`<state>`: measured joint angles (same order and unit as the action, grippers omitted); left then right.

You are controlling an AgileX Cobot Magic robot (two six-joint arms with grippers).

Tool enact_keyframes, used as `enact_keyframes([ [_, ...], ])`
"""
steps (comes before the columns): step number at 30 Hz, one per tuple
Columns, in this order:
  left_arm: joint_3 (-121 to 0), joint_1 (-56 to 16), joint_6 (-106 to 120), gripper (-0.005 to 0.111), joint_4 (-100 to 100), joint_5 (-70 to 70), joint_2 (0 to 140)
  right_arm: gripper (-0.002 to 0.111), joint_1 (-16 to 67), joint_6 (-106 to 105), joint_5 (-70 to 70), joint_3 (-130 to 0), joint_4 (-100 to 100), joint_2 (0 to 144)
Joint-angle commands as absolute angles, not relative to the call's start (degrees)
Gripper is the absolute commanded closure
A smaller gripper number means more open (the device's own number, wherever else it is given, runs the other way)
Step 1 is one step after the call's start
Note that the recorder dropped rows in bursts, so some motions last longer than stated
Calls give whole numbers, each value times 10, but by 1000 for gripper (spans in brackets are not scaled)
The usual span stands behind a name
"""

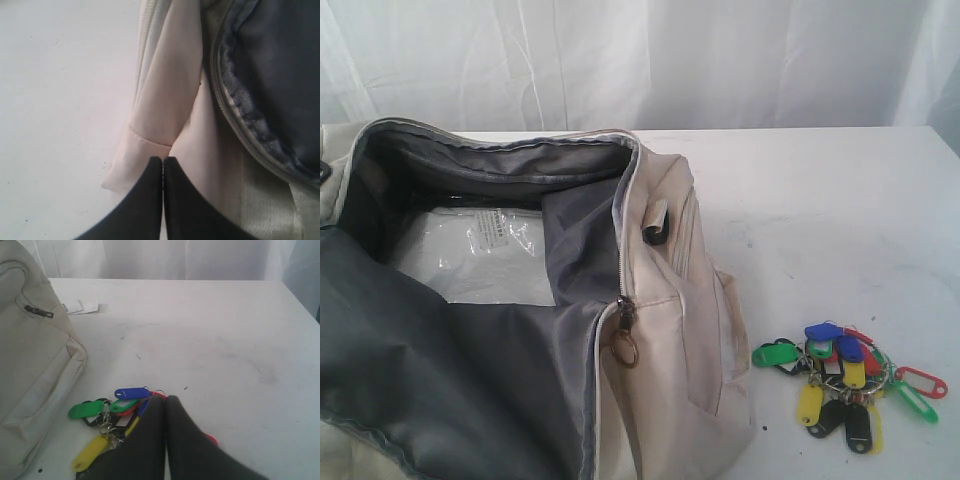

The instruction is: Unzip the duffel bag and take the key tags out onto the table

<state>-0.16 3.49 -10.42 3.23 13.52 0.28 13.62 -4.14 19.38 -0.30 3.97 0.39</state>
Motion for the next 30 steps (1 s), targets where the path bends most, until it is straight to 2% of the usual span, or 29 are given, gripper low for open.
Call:
enact_keyframes([
  [1, 0, 33, -105, 99, 28, 136, 0, 108, 131, -38, 196, 0, 36, 0],
  [30, 0, 33, -105, 99, 28, 136, 0, 108, 125, -38, 200, 0, 36, 0],
])
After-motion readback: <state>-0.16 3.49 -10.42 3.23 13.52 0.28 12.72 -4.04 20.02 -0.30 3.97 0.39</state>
